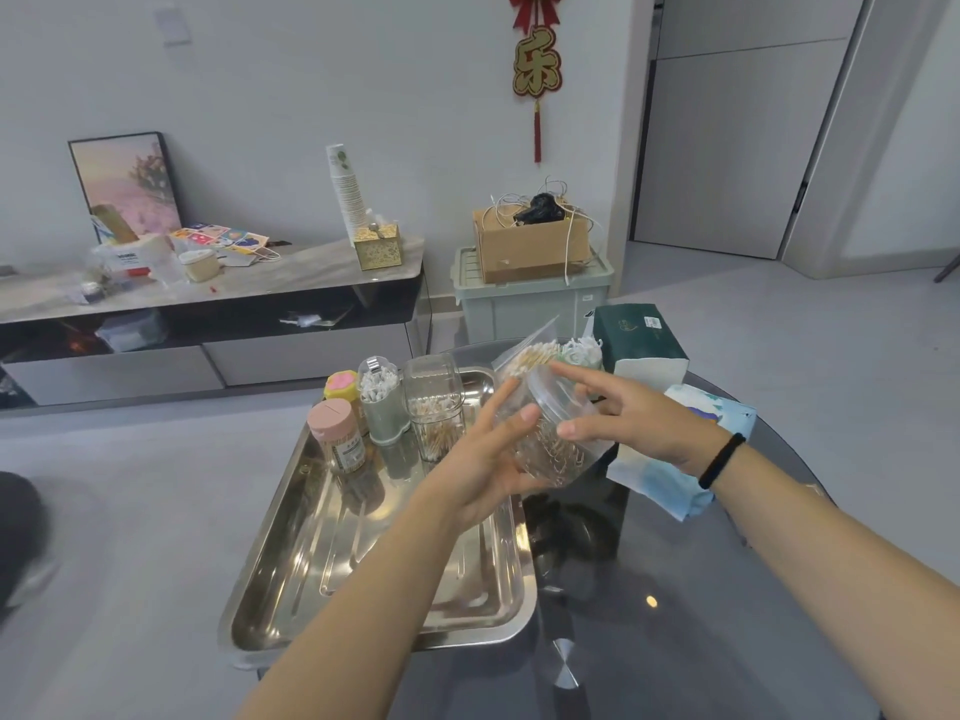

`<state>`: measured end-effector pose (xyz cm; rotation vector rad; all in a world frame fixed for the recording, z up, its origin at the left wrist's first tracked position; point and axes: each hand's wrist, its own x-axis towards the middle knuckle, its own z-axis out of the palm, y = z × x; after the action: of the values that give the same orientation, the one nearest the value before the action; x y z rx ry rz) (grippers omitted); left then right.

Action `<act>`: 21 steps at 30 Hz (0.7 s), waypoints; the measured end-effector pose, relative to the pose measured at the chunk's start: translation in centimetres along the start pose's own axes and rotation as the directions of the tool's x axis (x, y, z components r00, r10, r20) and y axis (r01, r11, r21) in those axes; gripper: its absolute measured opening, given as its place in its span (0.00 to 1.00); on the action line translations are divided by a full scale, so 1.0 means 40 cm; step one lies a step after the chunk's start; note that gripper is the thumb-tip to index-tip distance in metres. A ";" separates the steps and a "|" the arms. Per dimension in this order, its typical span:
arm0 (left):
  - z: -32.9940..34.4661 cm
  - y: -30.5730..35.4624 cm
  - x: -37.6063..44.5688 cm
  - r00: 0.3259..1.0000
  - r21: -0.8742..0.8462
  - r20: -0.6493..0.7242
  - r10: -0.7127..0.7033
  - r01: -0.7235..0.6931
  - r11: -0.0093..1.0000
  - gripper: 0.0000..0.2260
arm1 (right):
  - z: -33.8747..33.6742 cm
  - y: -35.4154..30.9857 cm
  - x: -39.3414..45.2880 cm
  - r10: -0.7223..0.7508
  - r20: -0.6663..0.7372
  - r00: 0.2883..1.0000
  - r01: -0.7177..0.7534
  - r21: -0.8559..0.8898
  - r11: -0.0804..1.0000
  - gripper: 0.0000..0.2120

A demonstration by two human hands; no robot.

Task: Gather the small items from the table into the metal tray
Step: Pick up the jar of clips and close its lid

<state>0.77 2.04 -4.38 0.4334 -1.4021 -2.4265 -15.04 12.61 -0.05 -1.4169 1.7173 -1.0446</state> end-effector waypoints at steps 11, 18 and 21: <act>0.002 0.009 -0.008 0.999 0.104 0.007 -0.051 0.050 0.993 0.43 | -0.018 0.010 -0.003 -0.042 0.159 0.986 0.046 -0.022 0.999 0.36; -0.015 0.020 -0.021 0.984 0.095 0.129 -0.126 0.114 0.989 0.40 | -0.012 0.001 -0.017 -0.018 0.244 0.970 0.019 -0.002 1.000 0.40; -0.024 0.024 -0.020 0.978 0.145 0.136 -0.156 0.136 0.980 0.40 | -0.016 0.001 -0.021 -0.053 0.227 0.972 0.035 0.085 0.996 0.39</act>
<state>2.00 1.15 -3.92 0.4097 -1.6580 -2.5342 -15.44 13.55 0.20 -1.4686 1.4687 -0.9229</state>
